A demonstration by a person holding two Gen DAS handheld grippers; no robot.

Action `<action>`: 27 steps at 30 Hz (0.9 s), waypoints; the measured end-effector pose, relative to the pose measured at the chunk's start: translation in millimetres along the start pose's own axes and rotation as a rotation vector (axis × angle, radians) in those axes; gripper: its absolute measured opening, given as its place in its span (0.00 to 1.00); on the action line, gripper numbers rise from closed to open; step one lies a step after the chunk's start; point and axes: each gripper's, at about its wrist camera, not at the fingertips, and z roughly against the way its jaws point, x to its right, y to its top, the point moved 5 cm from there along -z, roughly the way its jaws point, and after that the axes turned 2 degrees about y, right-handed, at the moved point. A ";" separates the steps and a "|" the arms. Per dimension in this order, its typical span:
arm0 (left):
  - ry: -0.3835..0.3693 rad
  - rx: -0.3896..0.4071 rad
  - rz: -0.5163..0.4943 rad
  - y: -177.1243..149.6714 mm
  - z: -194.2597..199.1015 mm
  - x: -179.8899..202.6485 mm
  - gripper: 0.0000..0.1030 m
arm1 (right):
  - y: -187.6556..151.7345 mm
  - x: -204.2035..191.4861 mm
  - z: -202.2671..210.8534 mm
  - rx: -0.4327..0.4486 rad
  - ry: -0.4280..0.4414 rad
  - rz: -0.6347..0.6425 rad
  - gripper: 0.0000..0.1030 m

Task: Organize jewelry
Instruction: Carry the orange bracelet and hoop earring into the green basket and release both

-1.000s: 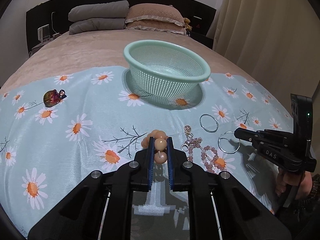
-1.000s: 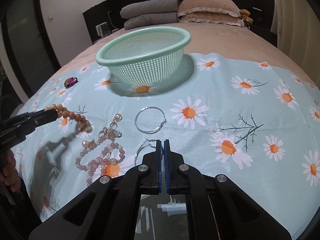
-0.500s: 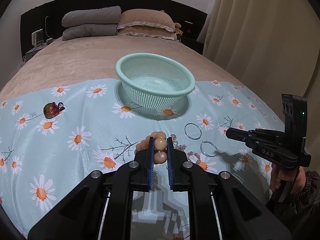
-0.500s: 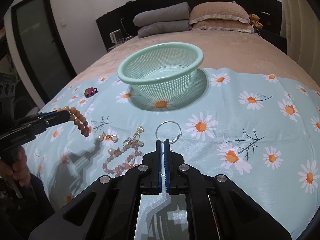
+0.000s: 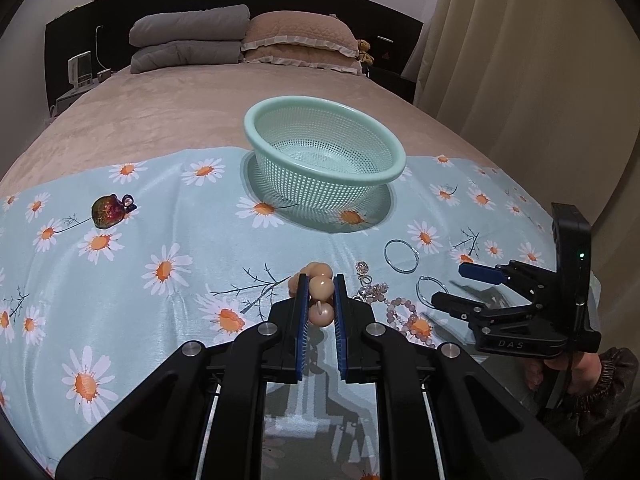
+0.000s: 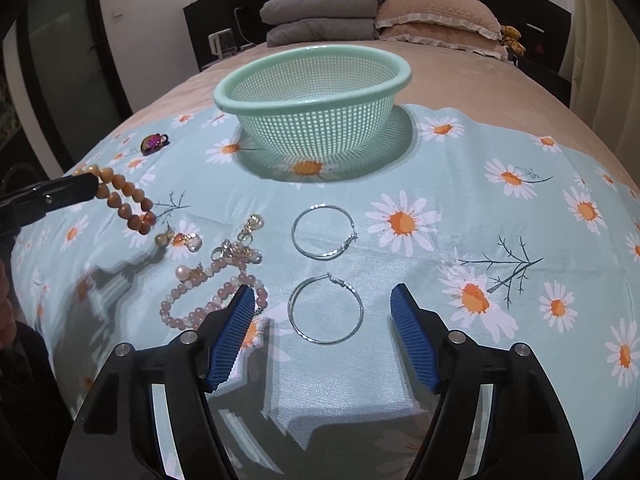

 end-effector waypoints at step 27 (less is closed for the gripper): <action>0.000 -0.005 -0.083 48.1 2.9 14.7 0.12 | 46.6 -5.7 22.5 0.031 0.057 0.019 0.40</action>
